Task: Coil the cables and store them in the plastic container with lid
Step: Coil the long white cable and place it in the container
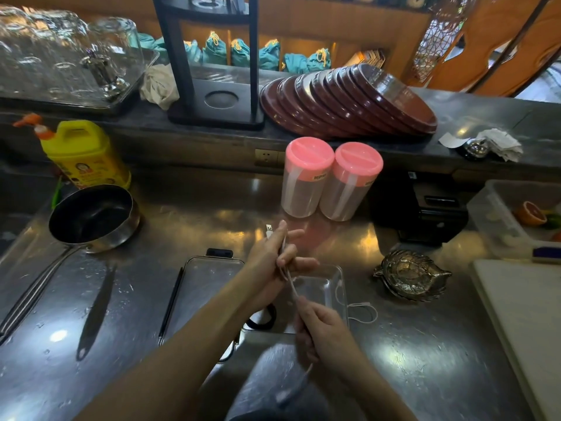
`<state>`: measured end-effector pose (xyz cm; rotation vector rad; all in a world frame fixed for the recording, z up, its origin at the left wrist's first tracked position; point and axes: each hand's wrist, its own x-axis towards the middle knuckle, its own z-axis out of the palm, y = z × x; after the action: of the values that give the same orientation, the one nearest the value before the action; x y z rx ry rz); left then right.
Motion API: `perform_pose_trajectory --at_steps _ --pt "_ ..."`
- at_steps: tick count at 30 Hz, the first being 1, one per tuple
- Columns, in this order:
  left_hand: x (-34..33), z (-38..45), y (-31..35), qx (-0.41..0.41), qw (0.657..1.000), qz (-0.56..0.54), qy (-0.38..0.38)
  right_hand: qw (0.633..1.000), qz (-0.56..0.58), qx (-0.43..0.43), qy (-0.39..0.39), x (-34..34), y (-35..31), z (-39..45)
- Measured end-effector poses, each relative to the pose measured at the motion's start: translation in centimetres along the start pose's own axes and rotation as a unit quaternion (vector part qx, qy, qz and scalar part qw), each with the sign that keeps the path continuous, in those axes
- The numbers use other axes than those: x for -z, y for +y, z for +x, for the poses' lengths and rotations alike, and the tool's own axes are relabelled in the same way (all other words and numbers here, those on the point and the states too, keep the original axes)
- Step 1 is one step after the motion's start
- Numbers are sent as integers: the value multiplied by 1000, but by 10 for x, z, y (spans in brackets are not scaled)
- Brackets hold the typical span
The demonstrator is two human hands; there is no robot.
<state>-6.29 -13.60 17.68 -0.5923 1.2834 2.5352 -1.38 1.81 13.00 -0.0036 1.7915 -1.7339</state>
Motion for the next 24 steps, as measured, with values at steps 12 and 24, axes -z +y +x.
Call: perform_pose_trajectory --at_steps 12,24 --pt "2 -10 -1 -1 994 -102 -44 994 14 -113 6 33 23 21" --pt "25 -5 -15 96 962 -121 -227 985 -80 -142 -65 75 -18 54"
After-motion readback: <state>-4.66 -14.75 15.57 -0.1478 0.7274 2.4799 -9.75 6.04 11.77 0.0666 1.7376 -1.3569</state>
